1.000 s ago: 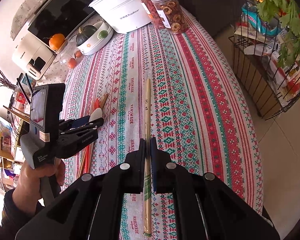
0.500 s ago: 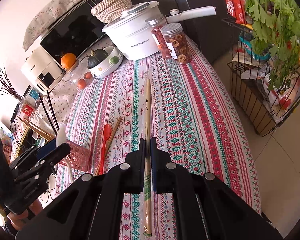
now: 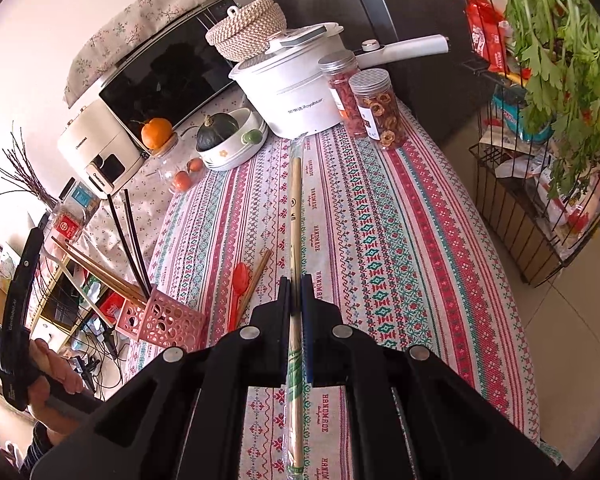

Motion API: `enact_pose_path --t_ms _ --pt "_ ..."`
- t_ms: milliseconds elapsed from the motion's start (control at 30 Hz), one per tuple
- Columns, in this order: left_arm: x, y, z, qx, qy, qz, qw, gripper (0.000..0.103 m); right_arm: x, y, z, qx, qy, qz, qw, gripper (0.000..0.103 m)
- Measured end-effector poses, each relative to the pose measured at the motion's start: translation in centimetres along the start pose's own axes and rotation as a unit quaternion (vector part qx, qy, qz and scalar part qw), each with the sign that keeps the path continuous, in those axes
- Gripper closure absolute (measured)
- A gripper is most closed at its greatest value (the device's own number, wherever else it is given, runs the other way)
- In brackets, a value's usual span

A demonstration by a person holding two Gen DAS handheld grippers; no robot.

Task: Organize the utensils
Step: 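Lower the white spoon into the pink basket with the left tool while the right tool lowers the wooden chopstick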

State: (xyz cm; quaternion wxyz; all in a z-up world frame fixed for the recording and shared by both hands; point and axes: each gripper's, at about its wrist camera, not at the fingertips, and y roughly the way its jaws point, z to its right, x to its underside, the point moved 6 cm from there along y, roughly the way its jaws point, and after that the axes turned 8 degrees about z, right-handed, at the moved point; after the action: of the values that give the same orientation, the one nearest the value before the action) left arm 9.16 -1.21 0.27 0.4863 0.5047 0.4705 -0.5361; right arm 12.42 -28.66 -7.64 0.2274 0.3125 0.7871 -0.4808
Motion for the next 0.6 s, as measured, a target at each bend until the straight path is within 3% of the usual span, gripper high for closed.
enact_pose_path --t_ms 233,433,533,600 --pt "2.0 0.0 -1.4 -0.021 0.028 0.012 0.9993 0.07 -0.1 0.4 -1.0 0.004 -0.012 0.011 1.0 0.098" --pt "3.9 0.4 -3.5 -0.045 0.004 -0.017 0.9989 0.069 -0.9 0.0 -2.5 0.0 -0.01 0.052 0.999 0.098" --pt "4.5 0.3 -3.6 -0.045 0.007 -0.047 0.9978 0.051 -1.5 -0.8 -4.4 -0.011 -0.015 0.083 0.996 0.098" --pt "4.2 -0.1 -3.7 -0.044 0.004 -0.069 0.9966 0.048 -1.9 -1.4 -6.0 -0.02 -0.024 0.108 0.994 0.098"
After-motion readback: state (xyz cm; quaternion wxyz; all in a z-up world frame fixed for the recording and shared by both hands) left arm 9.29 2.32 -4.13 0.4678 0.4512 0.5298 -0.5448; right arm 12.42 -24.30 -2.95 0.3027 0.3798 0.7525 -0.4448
